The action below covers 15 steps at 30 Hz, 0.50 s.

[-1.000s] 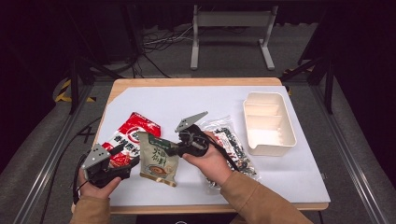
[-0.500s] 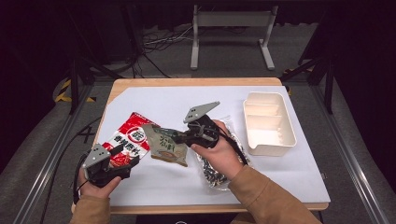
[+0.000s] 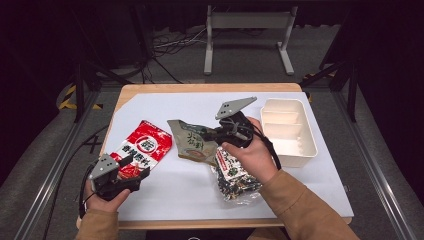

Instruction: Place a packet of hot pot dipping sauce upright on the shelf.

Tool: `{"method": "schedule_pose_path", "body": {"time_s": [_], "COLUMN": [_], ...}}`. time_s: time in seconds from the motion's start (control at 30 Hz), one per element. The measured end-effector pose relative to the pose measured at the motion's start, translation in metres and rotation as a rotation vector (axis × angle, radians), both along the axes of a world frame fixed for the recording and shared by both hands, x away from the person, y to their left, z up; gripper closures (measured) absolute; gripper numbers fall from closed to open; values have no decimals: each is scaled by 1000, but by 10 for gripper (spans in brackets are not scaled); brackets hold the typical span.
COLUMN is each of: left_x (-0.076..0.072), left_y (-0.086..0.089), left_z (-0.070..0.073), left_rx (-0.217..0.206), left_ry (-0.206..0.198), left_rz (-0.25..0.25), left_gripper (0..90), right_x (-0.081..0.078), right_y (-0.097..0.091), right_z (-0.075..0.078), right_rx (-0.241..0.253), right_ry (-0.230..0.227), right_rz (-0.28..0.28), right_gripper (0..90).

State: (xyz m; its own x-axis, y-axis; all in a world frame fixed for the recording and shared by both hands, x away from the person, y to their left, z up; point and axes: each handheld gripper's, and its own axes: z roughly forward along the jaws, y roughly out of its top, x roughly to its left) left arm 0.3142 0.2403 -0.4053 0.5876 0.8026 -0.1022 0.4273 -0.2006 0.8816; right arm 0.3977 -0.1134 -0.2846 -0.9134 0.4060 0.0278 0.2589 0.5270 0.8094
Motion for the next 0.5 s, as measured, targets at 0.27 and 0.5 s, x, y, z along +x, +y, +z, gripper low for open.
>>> {"method": "schedule_pose_path", "body": {"time_s": [0.27, 0.5], "left_x": [1, 3], "left_y": [0, -1], "left_z": [-1, -2], "left_rx": [-4, -5], "left_ry": [3, 6], "left_rz": [-9, -23], "left_gripper": [244, 224], "right_x": [4, 9], "right_y": [-15, -31], "right_z": [9, 17], "right_rx": [-7, -11], "right_ry": [-30, -48], "right_rz": [-2, -23], "right_gripper": [892, 892]}}
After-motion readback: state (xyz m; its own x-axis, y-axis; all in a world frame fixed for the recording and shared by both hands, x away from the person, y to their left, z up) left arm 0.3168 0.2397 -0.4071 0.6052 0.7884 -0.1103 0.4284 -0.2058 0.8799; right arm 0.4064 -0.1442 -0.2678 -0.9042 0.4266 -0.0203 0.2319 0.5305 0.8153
